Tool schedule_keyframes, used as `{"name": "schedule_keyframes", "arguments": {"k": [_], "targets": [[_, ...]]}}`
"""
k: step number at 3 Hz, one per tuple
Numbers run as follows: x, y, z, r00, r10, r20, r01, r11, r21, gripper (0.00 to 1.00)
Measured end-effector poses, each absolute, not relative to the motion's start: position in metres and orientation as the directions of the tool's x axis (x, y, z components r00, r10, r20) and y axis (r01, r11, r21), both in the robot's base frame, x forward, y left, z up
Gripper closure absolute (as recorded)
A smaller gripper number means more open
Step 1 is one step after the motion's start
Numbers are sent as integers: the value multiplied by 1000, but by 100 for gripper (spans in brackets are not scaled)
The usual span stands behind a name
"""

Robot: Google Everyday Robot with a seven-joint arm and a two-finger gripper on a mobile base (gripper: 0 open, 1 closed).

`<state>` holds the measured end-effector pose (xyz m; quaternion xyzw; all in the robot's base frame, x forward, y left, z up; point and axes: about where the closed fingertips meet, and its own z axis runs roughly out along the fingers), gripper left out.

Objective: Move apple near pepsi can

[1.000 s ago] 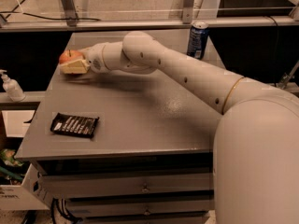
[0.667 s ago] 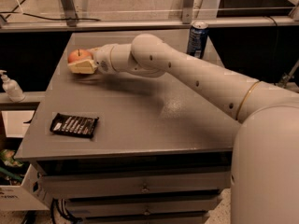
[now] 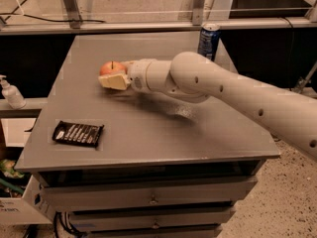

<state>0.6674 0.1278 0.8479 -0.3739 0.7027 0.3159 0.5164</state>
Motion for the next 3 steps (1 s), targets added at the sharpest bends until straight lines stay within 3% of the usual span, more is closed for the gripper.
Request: {"name": "schedule_keyframes", "arguments": {"k": [1,3], "targets": [[641,64,835,-242,-214,-947,-791,608,65,100],[635,48,832,-257,-216,-942,-775,629,67,100]]}}
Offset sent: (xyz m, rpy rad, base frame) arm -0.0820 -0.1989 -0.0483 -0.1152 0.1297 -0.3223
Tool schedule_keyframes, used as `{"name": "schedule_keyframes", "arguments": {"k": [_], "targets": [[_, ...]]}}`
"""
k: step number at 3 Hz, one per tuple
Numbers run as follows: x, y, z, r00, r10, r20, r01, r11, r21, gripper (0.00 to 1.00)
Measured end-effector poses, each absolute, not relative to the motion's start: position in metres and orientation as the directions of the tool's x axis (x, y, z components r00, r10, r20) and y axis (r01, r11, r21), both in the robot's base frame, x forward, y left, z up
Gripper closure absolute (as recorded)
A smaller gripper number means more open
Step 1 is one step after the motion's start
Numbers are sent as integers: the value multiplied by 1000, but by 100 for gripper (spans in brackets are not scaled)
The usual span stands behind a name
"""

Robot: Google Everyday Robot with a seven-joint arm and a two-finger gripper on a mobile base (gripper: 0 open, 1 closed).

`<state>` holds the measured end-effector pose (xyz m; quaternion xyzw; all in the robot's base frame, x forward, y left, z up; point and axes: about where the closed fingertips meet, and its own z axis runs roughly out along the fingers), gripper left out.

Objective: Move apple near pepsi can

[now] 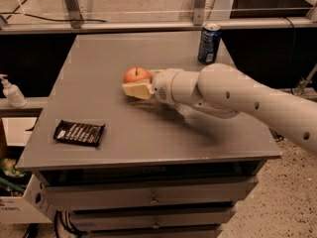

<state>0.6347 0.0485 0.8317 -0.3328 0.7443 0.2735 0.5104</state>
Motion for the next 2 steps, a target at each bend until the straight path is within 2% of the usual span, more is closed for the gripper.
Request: {"name": "schedule_keyframes", "arguments": {"k": [2], "targets": [[636,54,832,-253,-220,-942,-781,621,64,100]]}}
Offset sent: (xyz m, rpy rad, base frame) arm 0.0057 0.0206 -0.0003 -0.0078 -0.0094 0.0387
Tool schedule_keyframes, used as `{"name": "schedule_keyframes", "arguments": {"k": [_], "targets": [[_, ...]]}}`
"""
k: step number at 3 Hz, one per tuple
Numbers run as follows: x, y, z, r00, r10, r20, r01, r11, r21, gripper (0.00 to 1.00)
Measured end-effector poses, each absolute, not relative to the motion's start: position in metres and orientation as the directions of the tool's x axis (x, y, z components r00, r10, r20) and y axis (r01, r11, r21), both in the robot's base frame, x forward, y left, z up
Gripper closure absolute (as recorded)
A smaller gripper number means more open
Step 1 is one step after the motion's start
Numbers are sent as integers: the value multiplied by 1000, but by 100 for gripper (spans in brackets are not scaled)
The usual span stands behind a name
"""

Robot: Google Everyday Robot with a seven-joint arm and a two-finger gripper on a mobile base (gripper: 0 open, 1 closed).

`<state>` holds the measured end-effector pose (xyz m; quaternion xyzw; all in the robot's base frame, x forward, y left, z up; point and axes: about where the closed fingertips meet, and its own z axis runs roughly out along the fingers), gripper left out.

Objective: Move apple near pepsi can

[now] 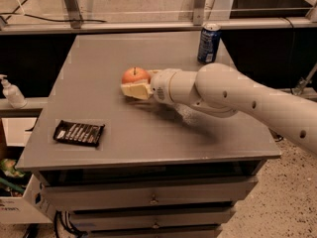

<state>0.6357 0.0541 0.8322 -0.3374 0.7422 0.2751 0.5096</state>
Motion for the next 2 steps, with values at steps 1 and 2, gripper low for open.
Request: {"name": "schedule_keyframes", "arguments": {"k": [1,2], "targets": [[636,54,833,-253,-220,-942,-781,621,64,100],[634,79,883,-149,-215,-965,-811,585,-5,100]]}}
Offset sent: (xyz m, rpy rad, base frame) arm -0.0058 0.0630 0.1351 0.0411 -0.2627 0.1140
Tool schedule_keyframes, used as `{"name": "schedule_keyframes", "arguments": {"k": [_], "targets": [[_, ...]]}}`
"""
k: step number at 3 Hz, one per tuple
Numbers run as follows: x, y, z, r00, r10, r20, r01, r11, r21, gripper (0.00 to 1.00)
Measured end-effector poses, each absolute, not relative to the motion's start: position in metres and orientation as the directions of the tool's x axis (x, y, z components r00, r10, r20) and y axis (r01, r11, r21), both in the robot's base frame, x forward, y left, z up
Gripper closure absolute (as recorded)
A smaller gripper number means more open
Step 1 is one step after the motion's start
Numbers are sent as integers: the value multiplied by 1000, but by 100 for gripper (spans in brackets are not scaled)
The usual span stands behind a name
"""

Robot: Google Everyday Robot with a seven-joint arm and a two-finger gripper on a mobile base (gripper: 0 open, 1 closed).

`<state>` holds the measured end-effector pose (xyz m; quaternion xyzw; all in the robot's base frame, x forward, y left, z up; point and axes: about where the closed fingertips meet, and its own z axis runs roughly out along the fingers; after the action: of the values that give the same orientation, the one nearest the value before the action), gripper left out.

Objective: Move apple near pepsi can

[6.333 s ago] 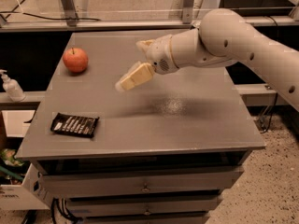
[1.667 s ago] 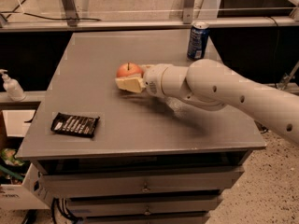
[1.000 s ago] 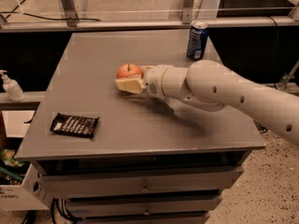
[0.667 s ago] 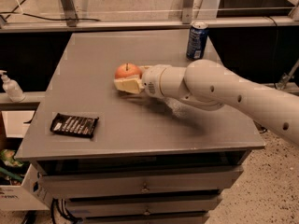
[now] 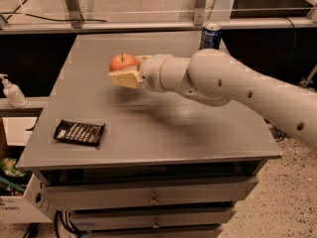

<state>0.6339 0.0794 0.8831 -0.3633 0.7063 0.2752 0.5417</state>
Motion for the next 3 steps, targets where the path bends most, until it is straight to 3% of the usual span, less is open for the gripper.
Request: {"name": "schedule_keyframes", "arguments": {"k": [2,3], "targets": [[630,99,959,0,-170,-985,-816,570,-98,100],[637,66,953,-18,-216,-976,-763,634,-126,100]]}}
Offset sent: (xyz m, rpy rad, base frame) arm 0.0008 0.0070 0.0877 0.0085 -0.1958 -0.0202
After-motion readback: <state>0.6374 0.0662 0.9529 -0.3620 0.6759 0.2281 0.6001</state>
